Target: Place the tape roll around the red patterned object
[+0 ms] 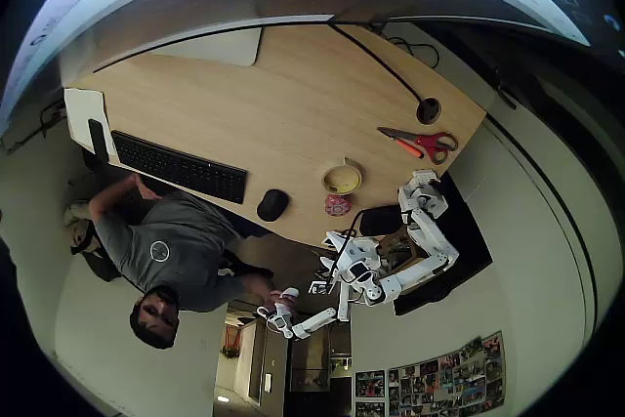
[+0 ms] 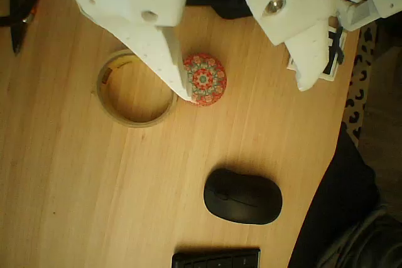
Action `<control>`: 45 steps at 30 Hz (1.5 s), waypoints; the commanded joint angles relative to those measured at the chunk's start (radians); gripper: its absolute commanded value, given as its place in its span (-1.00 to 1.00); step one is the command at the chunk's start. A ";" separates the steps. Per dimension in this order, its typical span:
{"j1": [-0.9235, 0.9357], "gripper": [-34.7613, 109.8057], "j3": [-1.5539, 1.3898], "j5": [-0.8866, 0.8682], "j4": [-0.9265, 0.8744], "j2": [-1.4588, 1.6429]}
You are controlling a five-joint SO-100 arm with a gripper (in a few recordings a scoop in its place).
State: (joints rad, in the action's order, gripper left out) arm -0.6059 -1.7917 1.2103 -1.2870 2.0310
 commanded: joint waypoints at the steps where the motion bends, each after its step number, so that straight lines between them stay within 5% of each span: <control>1: -0.094 0.12 0.927 0.061 -0.057 -0.713; 19: -0.063 0.13 0.925 0.015 -0.087 -0.715; 26: 0.072 0.24 0.871 -0.153 -0.238 -0.624; 38: 0.511 0.37 0.014 -0.071 -0.183 0.026; 45: 0.597 0.35 -0.531 -0.146 0.035 0.207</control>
State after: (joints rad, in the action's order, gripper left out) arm -0.0153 -2.1276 1.0937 -1.3162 2.1798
